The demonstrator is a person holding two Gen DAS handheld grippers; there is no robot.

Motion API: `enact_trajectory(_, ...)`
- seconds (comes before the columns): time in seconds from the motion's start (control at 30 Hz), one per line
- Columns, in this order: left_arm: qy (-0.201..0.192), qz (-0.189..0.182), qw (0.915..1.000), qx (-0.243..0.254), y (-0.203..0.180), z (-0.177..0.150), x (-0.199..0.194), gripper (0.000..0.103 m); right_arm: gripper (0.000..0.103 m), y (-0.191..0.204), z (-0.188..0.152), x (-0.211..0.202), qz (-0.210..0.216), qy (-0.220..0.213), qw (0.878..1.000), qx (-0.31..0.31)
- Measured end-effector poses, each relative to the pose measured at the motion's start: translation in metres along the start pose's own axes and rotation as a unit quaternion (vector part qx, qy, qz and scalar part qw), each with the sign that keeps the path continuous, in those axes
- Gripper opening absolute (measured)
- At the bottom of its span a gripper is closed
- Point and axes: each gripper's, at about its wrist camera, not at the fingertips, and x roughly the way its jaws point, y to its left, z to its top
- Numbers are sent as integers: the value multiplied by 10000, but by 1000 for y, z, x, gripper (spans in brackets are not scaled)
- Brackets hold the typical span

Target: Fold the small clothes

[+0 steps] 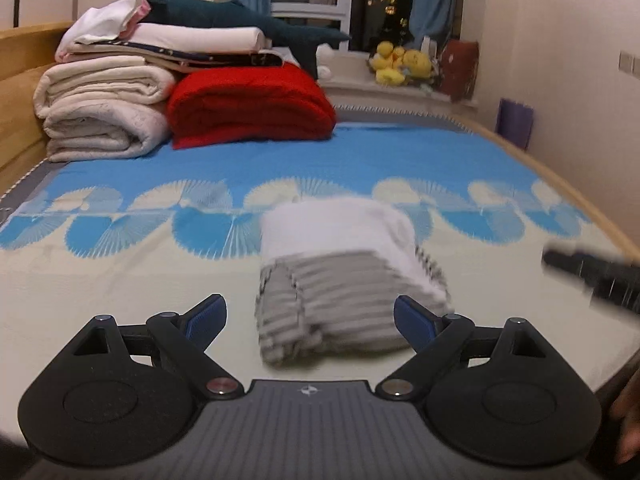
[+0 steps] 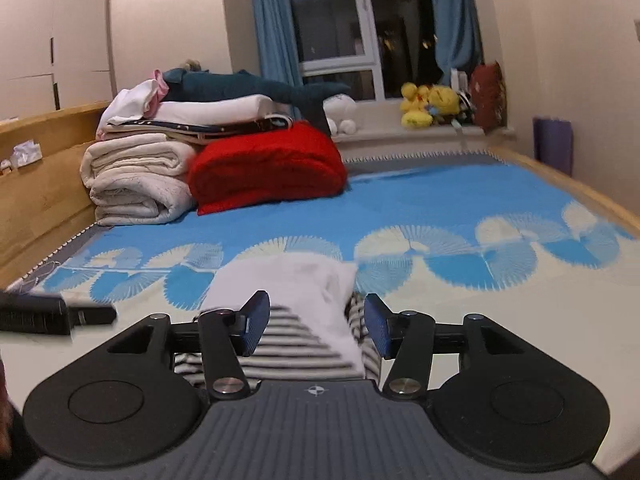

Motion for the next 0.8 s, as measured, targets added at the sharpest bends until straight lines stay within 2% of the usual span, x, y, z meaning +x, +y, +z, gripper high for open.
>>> enact_trajectory(0.1,7,-96,9999,-97,-6,-31,-1,94,60,5,-6,-16,-90,-190,9998,-68)
enact_trajectory(0.2,468,196,9987,-9,-10,-48,15,94,60,11,-14,-13,-293,61,9995,-107)
enact_trajectory(0.27,449,261,9982,-305,-5,-41,17,94,60,11,-15,-7,-258,227,9994,-49)
enact_trajectory(0.4,210,459,9985,-223,-1,-34,20,94,60,20,-21,6,-151,537,9982,-225)
enact_trajectory(0.53,448,535,9970,-335,7,-40,28,94,61,29,-29,20,3,897,9953,-364)
enact_trajectory(0.6,689,501,9948,-564,12,-39,35,94,61,34,-32,22,63,990,9940,-469)
enact_trajectory(0.67,688,425,9940,-736,15,-38,36,94,61,40,-34,24,62,1006,9932,-577)
enact_trajectory(0.8,771,401,9935,-741,13,-39,40,94,66,45,-34,29,120,1065,9928,-538)
